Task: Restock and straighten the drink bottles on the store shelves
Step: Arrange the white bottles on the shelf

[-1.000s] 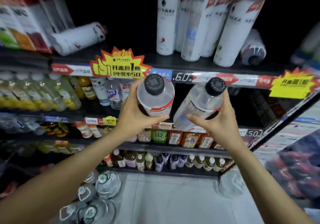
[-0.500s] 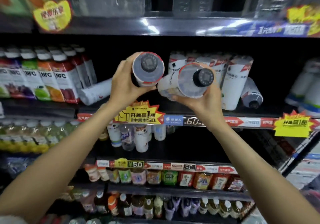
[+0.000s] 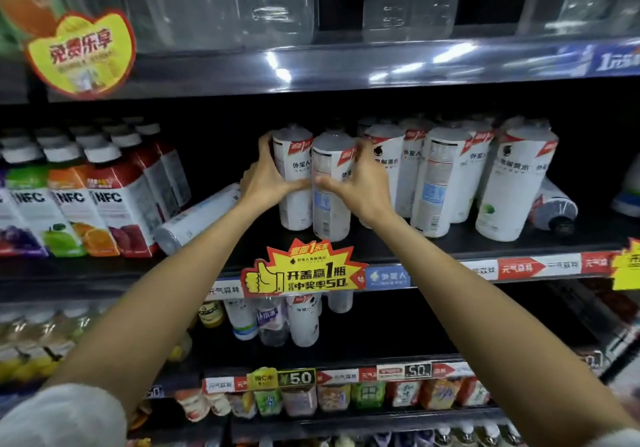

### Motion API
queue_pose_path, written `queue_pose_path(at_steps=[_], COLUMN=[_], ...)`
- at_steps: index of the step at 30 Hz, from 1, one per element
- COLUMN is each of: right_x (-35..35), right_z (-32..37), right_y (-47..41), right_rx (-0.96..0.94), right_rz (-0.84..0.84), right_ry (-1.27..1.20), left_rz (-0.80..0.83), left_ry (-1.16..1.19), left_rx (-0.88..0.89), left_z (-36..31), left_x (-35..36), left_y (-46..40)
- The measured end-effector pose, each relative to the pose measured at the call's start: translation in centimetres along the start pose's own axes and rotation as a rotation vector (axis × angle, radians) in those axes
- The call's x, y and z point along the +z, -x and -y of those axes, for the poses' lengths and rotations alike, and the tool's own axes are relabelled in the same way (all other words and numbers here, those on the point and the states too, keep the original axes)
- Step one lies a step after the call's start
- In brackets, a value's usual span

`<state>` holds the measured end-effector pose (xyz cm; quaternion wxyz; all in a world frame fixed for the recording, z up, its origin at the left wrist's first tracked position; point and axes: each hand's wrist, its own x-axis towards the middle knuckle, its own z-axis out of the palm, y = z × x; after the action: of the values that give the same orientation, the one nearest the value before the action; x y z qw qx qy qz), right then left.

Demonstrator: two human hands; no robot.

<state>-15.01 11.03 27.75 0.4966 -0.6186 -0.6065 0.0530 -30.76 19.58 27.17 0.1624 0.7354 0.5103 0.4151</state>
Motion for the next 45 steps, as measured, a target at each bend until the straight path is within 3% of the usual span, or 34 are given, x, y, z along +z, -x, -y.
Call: queue_pose_path(at_steps=[6, 10, 16, 21, 29, 34, 40, 45], right_x=[2.0, 2.5, 5.2, 6.2, 6.8, 5.5, 2.3, -1.2], right_z=[-0.3, -1.7, -1.0, -0.8, -1.8, -1.9, -0.5, -0.1], right_y=[0.2, 2.6, 2.0, -0.8, -2.0, -2.3, 1.3, 6.9], right_rx=[0.024, 0.121, 0.199, 0.309, 0.246, 0.195, -0.047, -0.207], right_rz=[-0.018, 0.065, 0.026, 0.096, 0.243, 0.370, 0.160, -0.015], right_ry=[0.203, 0.340, 0.224, 0.083, 0.081, 0.152, 0.073, 0.099], left_rz=[0.043, 0.103, 0.080, 0.041, 0.022, 0.092, 0.109, -0.031], left_ry=[0.086, 0.094, 0.051, 0.007, 0.085, 0.156, 0.156, 0.050], left_rx=[0.009, 0.025, 0.034, 0.040, -0.017, -0.038, -0.002, 0.288], left_z=[1.2, 2.6, 4.4, 4.4, 3.1, 2.4, 0.0, -2.6], left_x=[-0.1, -0.1, 1.1, 1.8, 4.6, 4.4, 0.9, -2.1], left_y=[-1.4, -0.6, 0.1, -1.1, -3.9, -3.7, 0.7, 7.3])
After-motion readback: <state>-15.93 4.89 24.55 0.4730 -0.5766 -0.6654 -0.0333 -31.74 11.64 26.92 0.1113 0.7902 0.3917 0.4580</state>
